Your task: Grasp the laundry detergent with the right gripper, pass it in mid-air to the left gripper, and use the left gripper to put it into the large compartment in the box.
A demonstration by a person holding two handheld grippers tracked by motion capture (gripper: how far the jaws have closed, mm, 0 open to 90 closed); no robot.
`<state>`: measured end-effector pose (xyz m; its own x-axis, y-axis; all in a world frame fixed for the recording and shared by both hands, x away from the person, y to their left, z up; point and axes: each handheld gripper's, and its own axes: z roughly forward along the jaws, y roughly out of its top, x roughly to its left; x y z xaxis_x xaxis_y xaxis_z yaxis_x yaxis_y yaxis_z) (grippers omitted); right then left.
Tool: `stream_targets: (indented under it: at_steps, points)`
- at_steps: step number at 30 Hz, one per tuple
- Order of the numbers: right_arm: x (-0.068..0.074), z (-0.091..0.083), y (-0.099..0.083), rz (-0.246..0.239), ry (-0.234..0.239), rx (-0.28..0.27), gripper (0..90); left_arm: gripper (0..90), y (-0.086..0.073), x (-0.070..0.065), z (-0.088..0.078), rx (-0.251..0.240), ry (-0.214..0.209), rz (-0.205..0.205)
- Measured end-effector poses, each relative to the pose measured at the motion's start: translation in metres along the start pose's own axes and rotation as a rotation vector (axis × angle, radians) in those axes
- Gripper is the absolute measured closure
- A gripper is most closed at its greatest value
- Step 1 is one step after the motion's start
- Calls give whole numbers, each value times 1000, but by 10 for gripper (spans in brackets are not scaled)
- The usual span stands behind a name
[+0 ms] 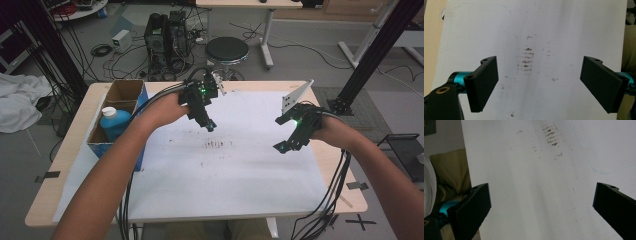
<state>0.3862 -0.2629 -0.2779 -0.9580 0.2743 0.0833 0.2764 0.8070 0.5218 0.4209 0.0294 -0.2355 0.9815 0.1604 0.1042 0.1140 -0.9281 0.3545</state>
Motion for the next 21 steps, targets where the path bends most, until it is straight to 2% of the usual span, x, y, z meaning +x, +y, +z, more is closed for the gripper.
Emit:
stream_targets:
  at_steps: [3, 5, 6, 11, 15, 18, 19, 21]
  points:
    - [1, 0, 0, -12, 0, -2, 7, 151, 0, 0, 0, 0, 3, -1]
    - [2, 0, 0, 1, 2, 7, 7, 151, 0, 1, 0, 1, -5, -3]
    - [0, 0, 0, -10, 1, -4, 7, 151, 0, 1, 1, 1, -2, -4]
    - [1, 0, 0, -4, 3, 8, 7, 151, 0, 1, 0, 12, -6, -3]
    - [0, 1, 1, -19, -8, -2, 7, 151, -1, 1, 1, -3, -4, -8]
    - [1, 1, 1, -12, -13, 2, 7, 151, -1, 1, 0, -2, -4, -7]
    - [2, 1, 1, -2, 2, 8, 7, 151, -2, 1, 0, -2, -5, -8]
    - [1, 1, 1, -15, -13, -4, 7, 151, -2, 1, 0, -5, -6, -12]
